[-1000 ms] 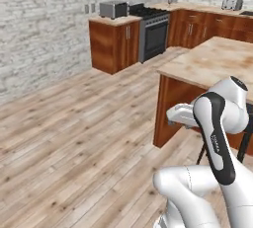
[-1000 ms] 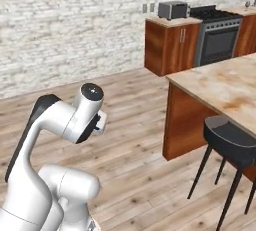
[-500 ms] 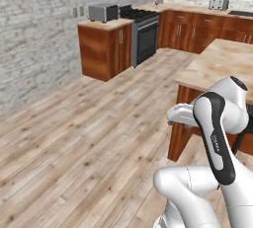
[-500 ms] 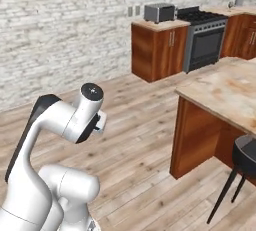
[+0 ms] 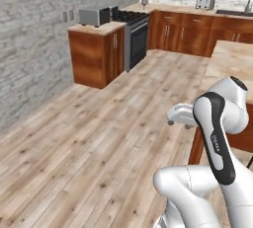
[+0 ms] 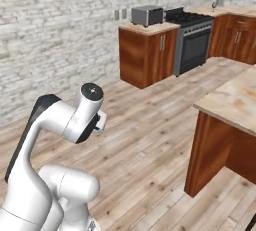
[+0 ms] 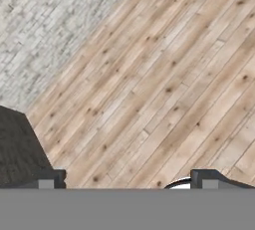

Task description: Retrieve the wine glasses from the counter and place one next to each plate.

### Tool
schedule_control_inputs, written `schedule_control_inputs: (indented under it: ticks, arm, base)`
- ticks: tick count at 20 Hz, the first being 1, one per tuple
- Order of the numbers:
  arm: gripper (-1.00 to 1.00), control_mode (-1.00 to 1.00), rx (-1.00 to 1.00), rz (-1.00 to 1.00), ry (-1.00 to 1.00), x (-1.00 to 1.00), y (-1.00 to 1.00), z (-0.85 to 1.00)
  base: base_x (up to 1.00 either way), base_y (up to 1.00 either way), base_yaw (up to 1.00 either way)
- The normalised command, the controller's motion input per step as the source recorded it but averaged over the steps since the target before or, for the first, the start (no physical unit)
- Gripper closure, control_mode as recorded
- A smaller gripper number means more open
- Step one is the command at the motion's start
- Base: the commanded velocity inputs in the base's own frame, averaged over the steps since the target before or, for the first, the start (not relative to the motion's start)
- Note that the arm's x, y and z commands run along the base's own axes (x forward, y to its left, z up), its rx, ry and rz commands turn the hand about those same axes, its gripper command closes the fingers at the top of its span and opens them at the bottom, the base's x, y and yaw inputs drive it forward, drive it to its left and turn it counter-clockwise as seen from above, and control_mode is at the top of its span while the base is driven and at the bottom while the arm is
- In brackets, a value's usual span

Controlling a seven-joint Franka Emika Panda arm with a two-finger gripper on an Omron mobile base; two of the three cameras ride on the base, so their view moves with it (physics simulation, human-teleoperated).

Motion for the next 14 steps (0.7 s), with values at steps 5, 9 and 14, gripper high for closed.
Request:
schedule_control_inputs:
  ticks: [5, 9, 14]
  arm:
    - [-1.00, 1.00, 0.00, 0.00, 0.00, 0.00, 0.00, 0.00]
    - [-1.00, 1.00, 0.00, 0.00, 0.00, 0.00, 0.00, 0.00]
    - [-1.00, 1.00, 0.00, 0.00, 0.00, 0.00, 0.00, 0.00]
  base:
    - [1.00, 1.00, -0.29]
    - [1.00, 0.96, -0.33]
    - [1.00, 0.84, -0.35]
